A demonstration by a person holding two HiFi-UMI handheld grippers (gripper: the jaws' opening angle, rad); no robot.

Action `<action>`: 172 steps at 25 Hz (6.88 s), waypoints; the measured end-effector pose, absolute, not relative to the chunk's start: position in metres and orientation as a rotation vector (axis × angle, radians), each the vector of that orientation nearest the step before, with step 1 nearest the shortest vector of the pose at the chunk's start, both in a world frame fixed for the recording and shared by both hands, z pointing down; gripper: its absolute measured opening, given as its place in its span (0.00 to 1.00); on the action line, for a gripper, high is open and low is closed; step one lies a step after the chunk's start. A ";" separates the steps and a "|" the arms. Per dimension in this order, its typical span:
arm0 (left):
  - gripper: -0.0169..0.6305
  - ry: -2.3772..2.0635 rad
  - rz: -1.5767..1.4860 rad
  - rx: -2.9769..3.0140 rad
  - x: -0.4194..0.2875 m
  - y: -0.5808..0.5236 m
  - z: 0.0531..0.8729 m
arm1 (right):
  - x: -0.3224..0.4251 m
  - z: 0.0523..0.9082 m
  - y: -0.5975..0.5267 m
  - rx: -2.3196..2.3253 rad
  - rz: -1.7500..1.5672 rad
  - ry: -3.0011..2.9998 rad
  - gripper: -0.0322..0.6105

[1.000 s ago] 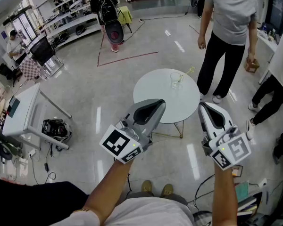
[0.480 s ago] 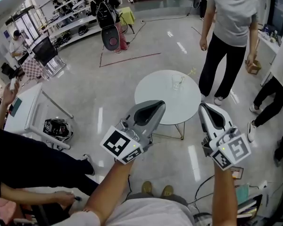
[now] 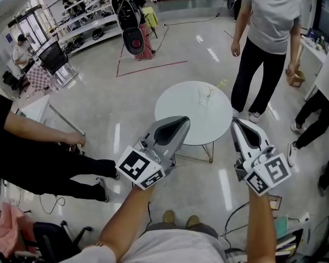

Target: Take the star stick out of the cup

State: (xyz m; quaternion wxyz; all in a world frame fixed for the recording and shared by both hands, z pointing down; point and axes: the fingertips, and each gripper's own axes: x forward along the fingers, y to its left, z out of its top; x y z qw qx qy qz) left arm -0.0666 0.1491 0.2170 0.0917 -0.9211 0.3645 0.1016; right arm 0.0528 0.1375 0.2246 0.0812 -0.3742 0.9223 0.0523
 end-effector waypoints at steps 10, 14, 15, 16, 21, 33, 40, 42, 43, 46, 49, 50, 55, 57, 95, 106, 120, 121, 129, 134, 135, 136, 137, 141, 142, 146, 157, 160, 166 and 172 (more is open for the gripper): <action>0.05 1.127 0.256 -2.721 -0.051 0.141 0.223 | 0.066 0.223 0.128 -1.070 0.164 2.791 0.07; 0.05 1.148 0.233 -2.710 -0.048 0.140 0.226 | 0.070 0.226 0.127 -1.053 0.163 2.808 0.07; 0.05 1.152 0.229 -2.709 -0.047 0.139 0.227 | 0.071 0.227 0.127 -1.051 0.160 2.811 0.07; 0.05 1.156 0.226 -2.709 -0.047 0.139 0.228 | 0.072 0.228 0.126 -1.050 0.156 2.813 0.07; 0.05 1.173 0.207 -2.718 -0.047 0.132 0.237 | 0.074 0.236 0.118 -1.049 0.129 2.821 0.07; 0.05 1.147 0.175 -2.746 -0.050 0.065 0.263 | 0.069 0.259 0.059 -1.097 0.092 2.842 0.07; 0.05 1.082 0.152 -2.769 -0.058 0.007 0.269 | 0.058 0.264 0.004 -1.161 0.083 2.831 0.07; 0.05 1.059 0.148 -2.780 -0.064 -0.015 0.269 | 0.051 0.264 -0.016 -1.187 0.079 2.827 0.07; 0.05 1.048 0.146 -2.785 -0.068 -0.025 0.270 | 0.048 0.264 -0.025 -1.201 0.078 2.824 0.07; 0.05 1.002 0.135 -2.799 -0.071 -0.049 0.274 | 0.045 0.266 -0.047 -1.242 0.077 2.807 0.07; 0.05 0.953 0.118 -2.824 -0.069 -0.071 0.282 | 0.043 0.271 -0.068 -1.282 0.072 2.801 0.07; 0.05 0.940 0.115 -2.833 -0.070 -0.079 0.285 | 0.041 0.273 -0.075 -1.296 0.070 2.800 0.07; 0.05 0.879 0.091 -2.860 -0.077 -0.111 0.295 | 0.027 0.279 -0.104 -1.364 0.066 2.795 0.07; 0.05 0.854 0.079 -2.869 -0.079 -0.119 0.298 | 0.024 0.283 -0.112 -1.392 0.060 2.794 0.07; 0.22 0.504 -0.753 -2.899 0.034 -0.239 0.469 | 0.090 0.442 -0.198 -1.617 -0.329 2.946 0.07; 0.28 0.376 -1.054 -2.798 0.065 -0.265 0.533 | 0.104 0.475 -0.200 -1.582 -0.430 2.969 0.07; 0.18 0.365 -1.176 -2.736 0.075 -0.281 0.563 | 0.114 0.494 -0.200 -1.558 -0.491 2.986 0.07; 0.16 0.372 -1.171 -2.734 0.075 -0.282 0.562 | 0.113 0.495 -0.200 -1.555 -0.491 2.987 0.07; 0.07 0.406 -1.125 -2.741 0.074 -0.283 0.555 | 0.114 0.494 -0.201 -1.545 -0.489 2.989 0.07; 0.07 0.480 -1.011 -2.770 0.068 -0.286 0.538 | 0.110 0.493 -0.202 -1.532 -0.484 2.993 0.07; 0.07 0.504 -0.974 -2.783 0.067 -0.286 0.531 | 0.109 0.492 -0.203 -1.527 -0.481 2.994 0.07; 0.07 0.529 -0.935 -2.798 0.065 -0.287 0.524 | 0.108 0.490 -0.203 -1.521 -0.477 2.995 0.07; 0.07 0.554 -0.895 -2.813 0.063 -0.288 0.517 | 0.107 0.489 -0.204 -1.513 -0.473 2.997 0.07; 0.07 0.651 -0.748 -2.867 0.053 -0.291 0.491 | 0.100 0.482 -0.209 -1.488 -0.455 2.997 0.07; 0.07 0.677 -0.710 -2.880 0.050 -0.291 0.484 | 0.097 0.480 -0.210 -1.481 -0.449 2.997 0.07; 0.07 0.778 -0.533 -2.927 0.036 -0.293 0.450 | 0.087 0.471 -0.214 -1.448 -0.425 3.006 0.07; 0.07 0.991 -0.019 -3.018 -0.007 -0.276 0.365 | 0.070 0.420 -0.220 -1.359 -0.323 2.978 0.07; 0.07 1.023 0.070 -3.022 -0.017 -0.268 0.352 | 0.067 0.402 -0.220 -1.332 -0.287 2.961 0.07; 0.07 1.082 0.234 -3.003 -0.033 -0.244 0.326 | 0.063 0.367 -0.213 -1.282 -0.205 2.931 0.07; 0.07 1.115 0.350 -2.955 -0.055 -0.225 0.301 | 0.054 0.343 -0.209 -1.235 -0.149 2.903 0.07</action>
